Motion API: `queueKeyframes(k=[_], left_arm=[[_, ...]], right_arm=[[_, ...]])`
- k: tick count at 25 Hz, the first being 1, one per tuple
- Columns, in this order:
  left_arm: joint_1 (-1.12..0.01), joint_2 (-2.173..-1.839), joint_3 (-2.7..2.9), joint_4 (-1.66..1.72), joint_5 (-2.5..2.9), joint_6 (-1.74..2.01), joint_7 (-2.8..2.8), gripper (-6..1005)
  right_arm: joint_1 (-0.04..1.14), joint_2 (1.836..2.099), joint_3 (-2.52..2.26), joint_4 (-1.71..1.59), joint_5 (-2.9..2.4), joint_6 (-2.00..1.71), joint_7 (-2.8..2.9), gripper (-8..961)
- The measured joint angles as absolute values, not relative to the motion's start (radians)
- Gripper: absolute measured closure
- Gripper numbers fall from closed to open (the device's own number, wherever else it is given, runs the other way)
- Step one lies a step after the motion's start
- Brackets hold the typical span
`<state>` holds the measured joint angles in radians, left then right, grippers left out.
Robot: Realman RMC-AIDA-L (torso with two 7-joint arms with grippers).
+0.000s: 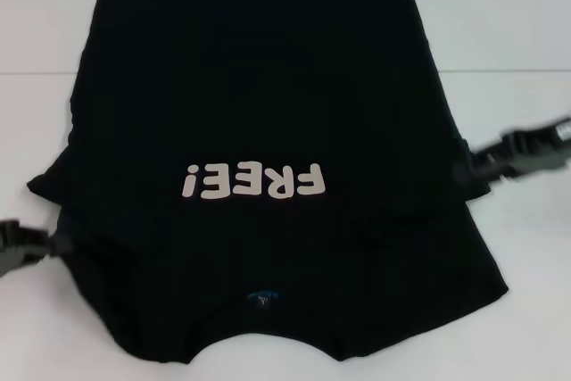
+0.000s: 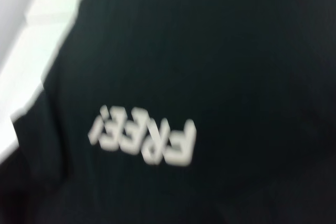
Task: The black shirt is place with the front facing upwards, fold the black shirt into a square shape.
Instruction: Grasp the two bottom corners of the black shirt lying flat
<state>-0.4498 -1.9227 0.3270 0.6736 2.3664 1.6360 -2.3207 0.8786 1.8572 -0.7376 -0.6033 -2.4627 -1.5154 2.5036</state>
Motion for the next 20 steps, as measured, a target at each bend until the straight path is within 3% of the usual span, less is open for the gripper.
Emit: queueKeyframes(k=[8, 20], left_arm=[[-0.525, -1.922, 0.337, 0.619, 2.350, 1.554, -2.319, 980], [-0.562, -1.919, 0.338, 0.604, 2.350, 1.518, -2.321, 981]], right_arm=[[0.804, 1.859, -0.744, -0.662, -2.557, -1.637, 2.506, 337], [0.742, 1.915, -0.765, -0.654, -2.571, -1.556, 2.442, 340]])
